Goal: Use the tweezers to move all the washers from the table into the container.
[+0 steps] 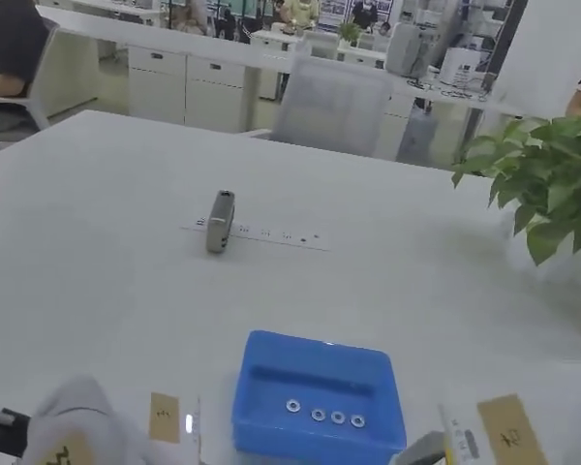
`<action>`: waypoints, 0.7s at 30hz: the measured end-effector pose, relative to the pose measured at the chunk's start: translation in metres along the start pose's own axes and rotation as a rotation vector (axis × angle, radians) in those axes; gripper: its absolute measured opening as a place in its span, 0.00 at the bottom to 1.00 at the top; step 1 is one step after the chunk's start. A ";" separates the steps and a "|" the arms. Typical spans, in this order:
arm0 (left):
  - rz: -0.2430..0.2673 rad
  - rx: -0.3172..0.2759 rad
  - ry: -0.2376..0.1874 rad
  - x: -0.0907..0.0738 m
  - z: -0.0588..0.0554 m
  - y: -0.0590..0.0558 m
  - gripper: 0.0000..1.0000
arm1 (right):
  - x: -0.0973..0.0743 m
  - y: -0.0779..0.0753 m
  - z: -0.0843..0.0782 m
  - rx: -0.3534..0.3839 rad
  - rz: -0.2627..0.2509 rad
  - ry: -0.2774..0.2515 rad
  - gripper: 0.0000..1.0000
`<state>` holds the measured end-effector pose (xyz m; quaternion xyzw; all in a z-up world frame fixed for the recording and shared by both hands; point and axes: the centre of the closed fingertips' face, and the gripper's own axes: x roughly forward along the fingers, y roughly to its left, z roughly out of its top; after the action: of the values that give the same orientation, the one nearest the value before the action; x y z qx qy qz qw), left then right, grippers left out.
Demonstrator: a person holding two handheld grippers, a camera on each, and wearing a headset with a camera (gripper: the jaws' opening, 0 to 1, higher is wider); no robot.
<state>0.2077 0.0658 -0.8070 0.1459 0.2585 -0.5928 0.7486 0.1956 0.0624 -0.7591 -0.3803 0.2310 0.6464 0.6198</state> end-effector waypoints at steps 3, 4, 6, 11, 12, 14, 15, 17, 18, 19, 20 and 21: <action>0.008 -0.002 -0.009 -0.001 -0.001 0.004 0.17 | 0.004 -0.002 0.009 0.000 0.018 -0.014 0.00; 0.009 -0.002 -0.009 -0.001 -0.001 0.005 0.16 | 0.005 -0.003 0.011 0.000 0.021 -0.016 0.00; 0.010 0.000 -0.006 -0.001 -0.004 0.007 0.13 | 0.008 -0.005 0.014 0.013 0.028 -0.025 0.00; 0.000 0.017 0.008 0.000 -0.010 0.009 0.07 | 0.014 -0.009 0.020 0.069 0.031 -0.067 0.00; -0.002 0.018 0.007 0.001 -0.010 0.008 0.07 | 0.014 -0.009 0.020 0.090 0.032 -0.079 0.00; -0.007 0.034 0.012 0.004 -0.010 0.008 0.07 | 0.015 -0.010 0.020 0.125 0.030 -0.107 0.00; -0.009 0.040 0.013 0.005 -0.009 0.007 0.06 | 0.014 -0.010 0.017 0.132 0.027 -0.104 0.00; -0.004 0.069 0.008 0.006 -0.005 0.007 0.05 | 0.011 -0.011 0.016 0.140 0.018 -0.116 0.00; -0.005 0.073 0.005 0.007 -0.004 0.006 0.05 | 0.009 -0.010 0.016 0.144 0.017 -0.120 0.00; -0.013 0.077 0.001 0.008 -0.001 0.005 0.05 | 0.006 -0.010 0.015 0.147 0.014 -0.123 0.00; -0.017 0.082 -0.002 0.010 0.001 0.004 0.05 | 0.004 -0.010 0.015 0.149 0.011 -0.124 0.00; -0.021 0.093 -0.007 0.012 0.004 0.004 0.05 | 0.002 -0.009 0.014 0.152 0.008 -0.126 0.00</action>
<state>0.2140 0.0549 -0.8104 0.1757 0.2297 -0.6125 0.7356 0.2019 0.0758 -0.7507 -0.2899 0.2413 0.6522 0.6575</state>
